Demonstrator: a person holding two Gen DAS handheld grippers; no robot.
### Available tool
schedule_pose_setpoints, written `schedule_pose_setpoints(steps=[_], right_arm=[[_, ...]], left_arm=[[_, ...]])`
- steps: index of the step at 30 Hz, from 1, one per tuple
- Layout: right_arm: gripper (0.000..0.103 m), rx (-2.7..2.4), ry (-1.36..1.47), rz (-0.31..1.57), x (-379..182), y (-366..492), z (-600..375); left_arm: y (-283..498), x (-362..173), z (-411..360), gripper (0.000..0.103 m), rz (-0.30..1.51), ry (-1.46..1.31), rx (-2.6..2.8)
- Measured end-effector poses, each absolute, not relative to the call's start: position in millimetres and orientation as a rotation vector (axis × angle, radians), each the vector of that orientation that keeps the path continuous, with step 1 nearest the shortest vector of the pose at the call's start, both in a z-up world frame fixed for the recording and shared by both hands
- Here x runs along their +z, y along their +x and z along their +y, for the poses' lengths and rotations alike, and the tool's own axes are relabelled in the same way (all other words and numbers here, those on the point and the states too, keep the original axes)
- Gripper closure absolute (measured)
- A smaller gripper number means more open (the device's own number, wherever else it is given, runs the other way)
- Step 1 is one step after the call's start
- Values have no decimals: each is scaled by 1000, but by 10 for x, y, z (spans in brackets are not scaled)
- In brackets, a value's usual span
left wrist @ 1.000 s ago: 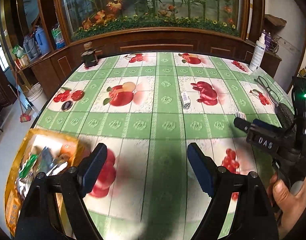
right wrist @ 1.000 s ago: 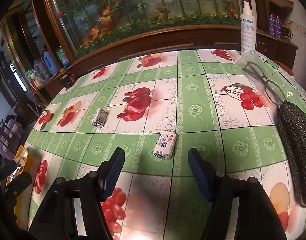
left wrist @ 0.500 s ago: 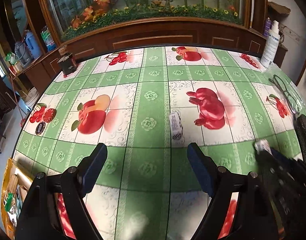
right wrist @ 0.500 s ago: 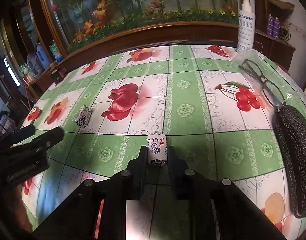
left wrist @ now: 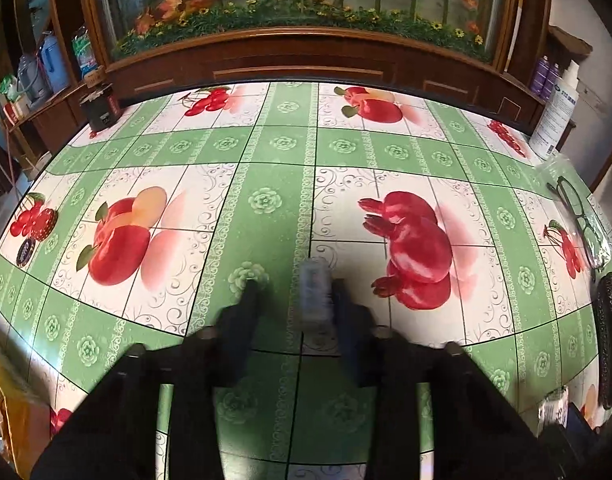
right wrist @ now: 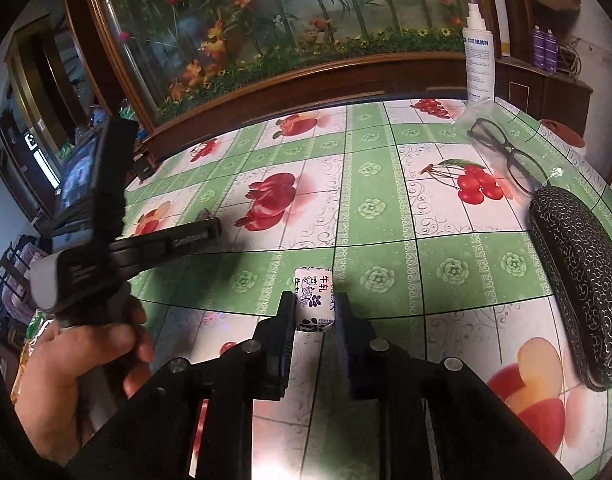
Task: Organize snacks
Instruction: 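Grasp the blue-and-white patterned candy with the right gripper, then carry the milk candy in the left gripper over the box while the right carries its candy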
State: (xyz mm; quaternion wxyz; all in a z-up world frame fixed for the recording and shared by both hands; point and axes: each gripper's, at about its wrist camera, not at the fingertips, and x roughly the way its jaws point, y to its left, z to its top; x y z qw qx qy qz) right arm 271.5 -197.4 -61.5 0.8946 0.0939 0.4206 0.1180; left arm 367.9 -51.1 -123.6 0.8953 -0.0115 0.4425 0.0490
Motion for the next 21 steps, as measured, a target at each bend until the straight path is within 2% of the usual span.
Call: schedule_pose_setpoints(steps=[1, 10, 21], right_arm=[[83, 249, 195, 868, -593, 2696, -1961], [83, 302, 202, 853, -447, 2336, -1862], [83, 399, 191, 864, -390, 1657, -1636]], left_arm=[[3676, -1241, -522, 92, 918, -21, 99], [3199, -1242, -362, 92, 919, -48, 111], [1866, -984, -107, 92, 851, -75, 123]])
